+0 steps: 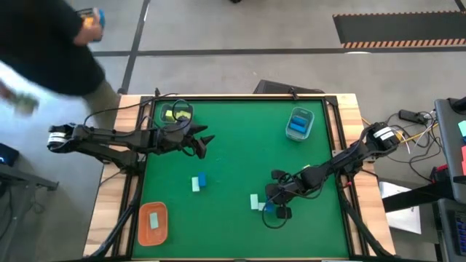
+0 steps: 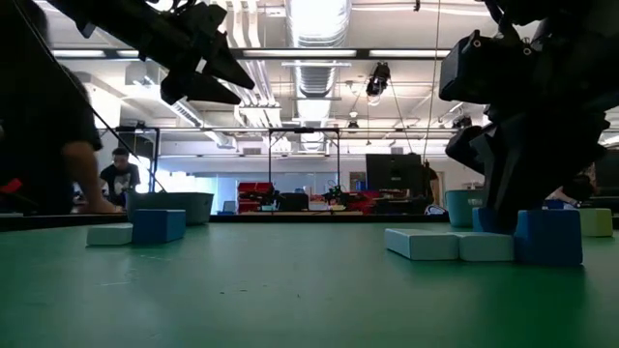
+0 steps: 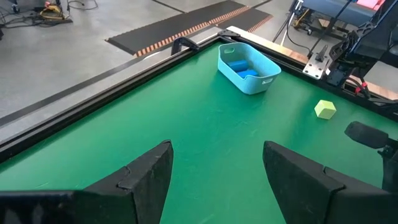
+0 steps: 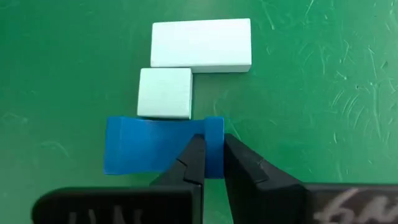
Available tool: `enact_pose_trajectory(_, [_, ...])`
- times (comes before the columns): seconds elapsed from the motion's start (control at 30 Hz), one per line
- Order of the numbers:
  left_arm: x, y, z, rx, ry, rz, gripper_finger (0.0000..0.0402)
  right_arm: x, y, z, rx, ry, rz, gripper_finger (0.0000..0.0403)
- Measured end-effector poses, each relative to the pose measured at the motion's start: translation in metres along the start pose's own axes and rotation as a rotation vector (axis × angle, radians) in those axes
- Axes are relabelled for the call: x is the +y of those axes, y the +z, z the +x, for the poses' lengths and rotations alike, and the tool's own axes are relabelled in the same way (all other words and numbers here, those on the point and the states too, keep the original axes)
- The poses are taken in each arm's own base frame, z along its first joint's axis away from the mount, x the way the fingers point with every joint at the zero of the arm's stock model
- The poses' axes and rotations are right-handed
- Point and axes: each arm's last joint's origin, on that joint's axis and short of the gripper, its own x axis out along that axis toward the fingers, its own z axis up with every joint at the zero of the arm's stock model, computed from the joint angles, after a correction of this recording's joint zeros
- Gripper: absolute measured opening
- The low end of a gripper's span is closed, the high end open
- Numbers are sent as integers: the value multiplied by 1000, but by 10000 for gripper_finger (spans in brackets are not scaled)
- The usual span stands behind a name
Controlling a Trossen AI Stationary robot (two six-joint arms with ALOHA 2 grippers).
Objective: Sort & place blocks by color
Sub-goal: Put the blue block into the light blue bin
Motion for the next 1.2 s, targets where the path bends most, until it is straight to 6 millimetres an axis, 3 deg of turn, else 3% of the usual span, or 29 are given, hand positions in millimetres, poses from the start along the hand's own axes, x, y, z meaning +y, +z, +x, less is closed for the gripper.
enact_pose_trajectory(0.33, [0, 0, 0, -2, -1, -1, 233, -2, 1, -7, -5, -14, -2, 21])
enact_pose_trajectory(0.73, [-1, 1, 0, -16, -7, -8, 233, -11, 4, -49, -90, -169, 22, 20])
enact_pose_trajectory(0.9, [-1, 2, 0, -22, -9, -10, 233, -30, 5, -73, -127, -291, 81, 20])
enact_pose_trajectory(1.2, [-1, 2, 0, -24, -1, -10, 233, -90, 11, -116, -257, -523, 326, 21])
